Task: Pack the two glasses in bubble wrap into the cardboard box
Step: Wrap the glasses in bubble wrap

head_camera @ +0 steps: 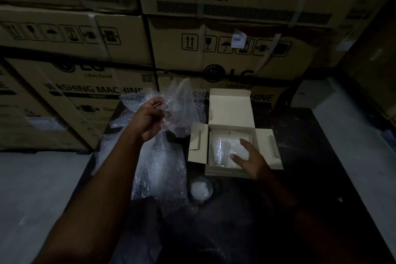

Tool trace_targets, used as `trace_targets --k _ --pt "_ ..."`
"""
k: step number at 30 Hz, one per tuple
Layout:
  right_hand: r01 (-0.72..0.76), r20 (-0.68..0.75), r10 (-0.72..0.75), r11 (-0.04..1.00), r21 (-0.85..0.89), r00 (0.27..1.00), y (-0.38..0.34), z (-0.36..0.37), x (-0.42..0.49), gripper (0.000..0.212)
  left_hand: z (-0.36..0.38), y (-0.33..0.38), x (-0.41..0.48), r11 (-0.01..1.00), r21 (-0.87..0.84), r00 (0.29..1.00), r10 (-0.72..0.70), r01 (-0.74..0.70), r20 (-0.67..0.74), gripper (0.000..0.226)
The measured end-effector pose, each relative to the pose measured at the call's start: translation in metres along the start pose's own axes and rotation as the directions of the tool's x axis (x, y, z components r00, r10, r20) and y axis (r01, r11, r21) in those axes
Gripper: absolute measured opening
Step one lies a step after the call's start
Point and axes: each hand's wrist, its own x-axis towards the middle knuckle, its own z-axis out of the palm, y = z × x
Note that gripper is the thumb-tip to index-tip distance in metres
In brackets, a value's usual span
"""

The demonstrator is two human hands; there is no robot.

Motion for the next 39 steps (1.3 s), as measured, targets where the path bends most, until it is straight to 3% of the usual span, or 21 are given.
trace_targets --k 4,10,13,17,19,22,25,33,36,39 --pt "0.004 -0.030 0.006 0.946 0.325 1.000 -0.027 -0.005 0.000 0.059 0.014 0.001 -0.022 0.981 -0.183 0.975 -0.027 0.069 0.220 0.035" --pt "-0.048 0.111 -0.058 0.641 0.766 0.992 -0.083 -0.010 -0.008 0.063 0.045 -0.024 -0.041 0.997 0.037 0.996 -0.073 0.071 0.055 0.051" --pt "-0.024 0.141 -0.125 0.660 0.751 0.982 -0.092 -0.015 -0.011 0.057 0.054 -0.033 -0.049 0.991 0.128 0.998 -0.021 0.028 -0.056 0.049" --pt "-0.047 0.127 -0.072 0.670 0.741 0.989 -0.085 -0.017 -0.009 0.041 0.060 -0.038 -0.060 0.969 0.247 0.977 0.081 -0.030 -0.199 0.046" --pt "-0.094 0.164 -0.050 0.644 0.759 0.985 -0.082 -0.019 -0.010 0.051 0.061 -0.042 -0.062 0.963 0.264 0.958 0.133 -0.063 -0.255 0.046" --pt "-0.146 0.253 -0.066 0.664 0.733 0.965 -0.077 -0.017 -0.013 0.083 0.064 -0.048 -0.064 0.952 0.287 0.927 0.202 -0.109 -0.317 0.044" --pt "-0.111 0.238 -0.082 0.708 0.697 0.968 -0.072 -0.012 -0.013 0.070 0.066 -0.054 -0.065 0.928 0.344 0.907 0.260 -0.141 -0.331 0.040" --pt "-0.029 0.063 -0.026 0.668 0.744 0.998 -0.072 -0.039 -0.002 0.044 0.061 -0.055 -0.073 0.923 0.362 0.924 0.246 -0.131 -0.294 0.013" --pt "0.011 0.024 -0.045 0.656 0.754 0.999 -0.068 -0.046 0.003 0.037 0.064 -0.056 -0.074 0.909 0.394 0.924 0.261 -0.138 -0.278 0.016" --pt "0.012 0.033 -0.061 0.623 0.783 0.998 -0.068 -0.052 0.001 0.036 0.067 -0.057 -0.073 0.887 0.429 0.915 0.303 -0.168 -0.267 0.036"
